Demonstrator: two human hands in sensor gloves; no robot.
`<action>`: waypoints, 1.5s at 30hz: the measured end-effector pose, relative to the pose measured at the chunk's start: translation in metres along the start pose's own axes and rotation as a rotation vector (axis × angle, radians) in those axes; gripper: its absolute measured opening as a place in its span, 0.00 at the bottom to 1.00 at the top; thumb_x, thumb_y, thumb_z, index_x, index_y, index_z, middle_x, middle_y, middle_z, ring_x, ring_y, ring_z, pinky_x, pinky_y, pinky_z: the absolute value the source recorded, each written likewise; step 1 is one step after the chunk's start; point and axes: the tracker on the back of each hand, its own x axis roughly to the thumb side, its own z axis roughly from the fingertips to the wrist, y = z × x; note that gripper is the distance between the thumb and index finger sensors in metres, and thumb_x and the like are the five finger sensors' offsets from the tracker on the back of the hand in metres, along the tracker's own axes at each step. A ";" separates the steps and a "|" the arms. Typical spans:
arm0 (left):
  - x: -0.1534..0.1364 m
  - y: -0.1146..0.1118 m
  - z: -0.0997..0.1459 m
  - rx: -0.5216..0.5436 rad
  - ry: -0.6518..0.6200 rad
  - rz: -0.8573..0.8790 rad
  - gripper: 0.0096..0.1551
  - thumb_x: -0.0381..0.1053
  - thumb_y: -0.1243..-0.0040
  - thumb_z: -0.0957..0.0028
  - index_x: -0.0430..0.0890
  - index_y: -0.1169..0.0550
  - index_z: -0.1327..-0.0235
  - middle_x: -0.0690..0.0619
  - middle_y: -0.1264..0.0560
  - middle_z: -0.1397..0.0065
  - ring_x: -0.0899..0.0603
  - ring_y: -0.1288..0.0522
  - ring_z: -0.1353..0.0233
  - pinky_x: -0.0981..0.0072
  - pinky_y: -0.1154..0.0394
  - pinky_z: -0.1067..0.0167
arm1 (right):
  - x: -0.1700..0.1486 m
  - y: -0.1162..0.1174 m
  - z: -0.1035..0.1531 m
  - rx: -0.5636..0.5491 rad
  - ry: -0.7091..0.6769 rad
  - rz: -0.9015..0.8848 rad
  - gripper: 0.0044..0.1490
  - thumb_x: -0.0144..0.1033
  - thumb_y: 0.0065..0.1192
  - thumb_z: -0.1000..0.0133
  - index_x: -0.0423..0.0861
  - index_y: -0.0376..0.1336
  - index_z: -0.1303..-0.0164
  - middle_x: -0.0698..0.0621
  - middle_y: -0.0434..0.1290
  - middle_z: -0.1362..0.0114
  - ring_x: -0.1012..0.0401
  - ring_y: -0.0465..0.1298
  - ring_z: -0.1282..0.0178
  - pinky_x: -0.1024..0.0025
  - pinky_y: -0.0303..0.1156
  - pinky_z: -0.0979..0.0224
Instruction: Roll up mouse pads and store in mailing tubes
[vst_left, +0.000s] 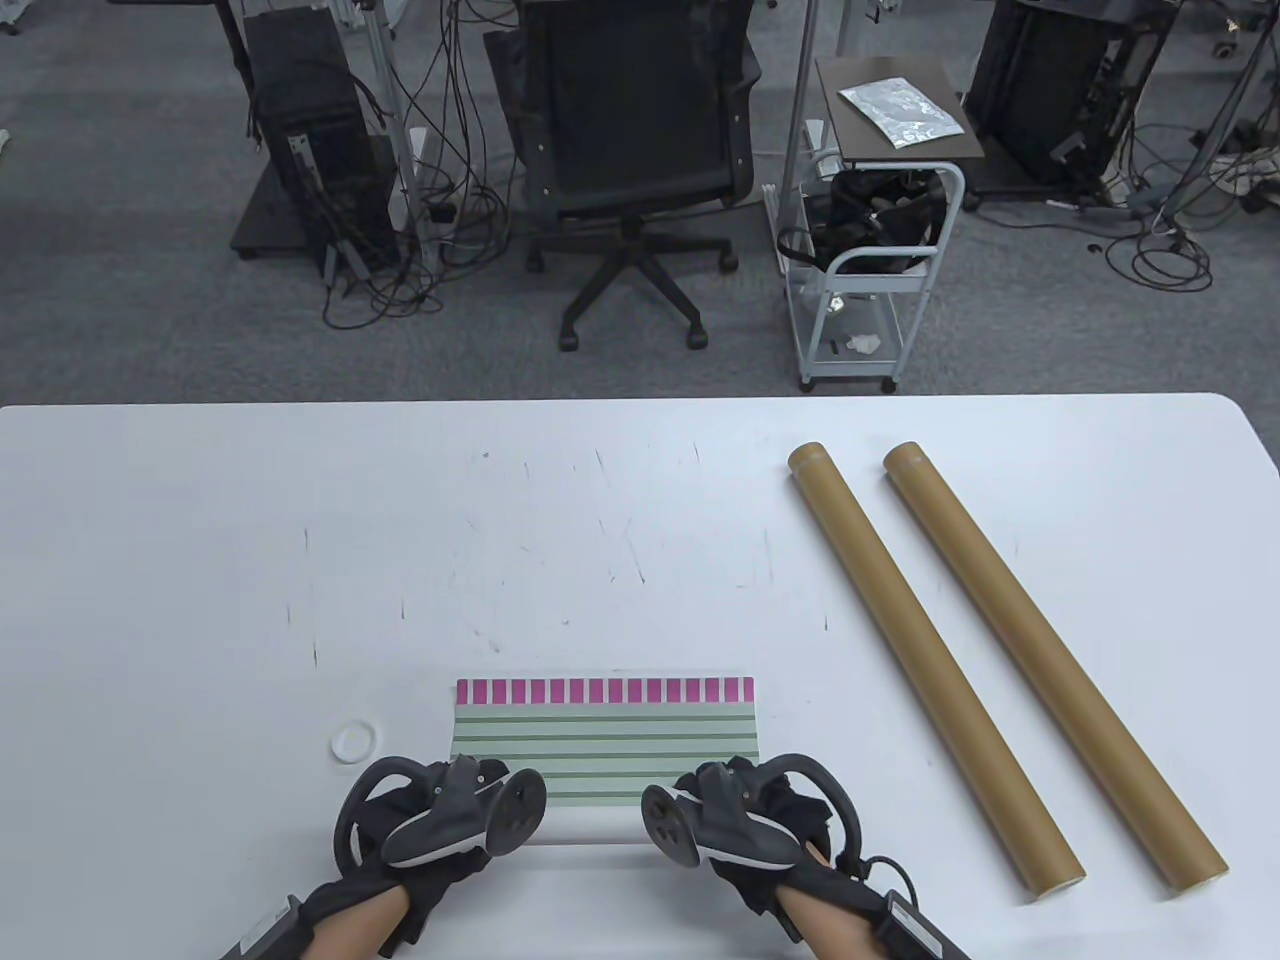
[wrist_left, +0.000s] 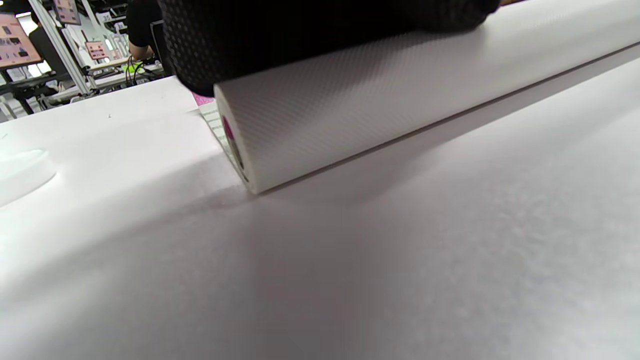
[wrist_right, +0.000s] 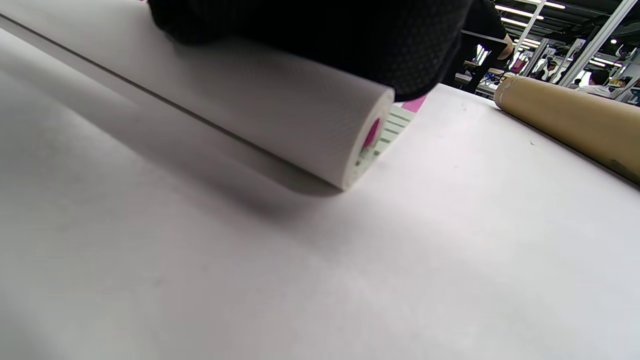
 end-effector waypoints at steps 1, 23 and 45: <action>0.002 0.001 0.003 0.041 0.000 -0.018 0.25 0.57 0.48 0.55 0.64 0.25 0.42 0.63 0.22 0.36 0.52 0.20 0.37 0.68 0.22 0.37 | 0.000 0.000 0.000 -0.003 0.000 -0.001 0.32 0.35 0.51 0.53 0.55 0.64 0.36 0.54 0.73 0.34 0.56 0.76 0.40 0.62 0.74 0.35; 0.004 0.000 0.000 0.014 -0.016 0.049 0.26 0.60 0.48 0.57 0.65 0.23 0.44 0.64 0.20 0.39 0.54 0.18 0.40 0.67 0.20 0.38 | 0.006 -0.005 0.001 0.008 -0.028 0.035 0.34 0.42 0.58 0.56 0.54 0.65 0.36 0.54 0.75 0.36 0.56 0.77 0.41 0.60 0.74 0.35; 0.004 -0.006 -0.004 0.039 0.019 0.004 0.27 0.58 0.54 0.54 0.67 0.28 0.39 0.64 0.24 0.34 0.53 0.22 0.34 0.65 0.23 0.32 | 0.005 -0.002 0.003 -0.044 0.003 0.120 0.35 0.43 0.55 0.52 0.52 0.61 0.31 0.51 0.71 0.31 0.54 0.75 0.36 0.56 0.71 0.31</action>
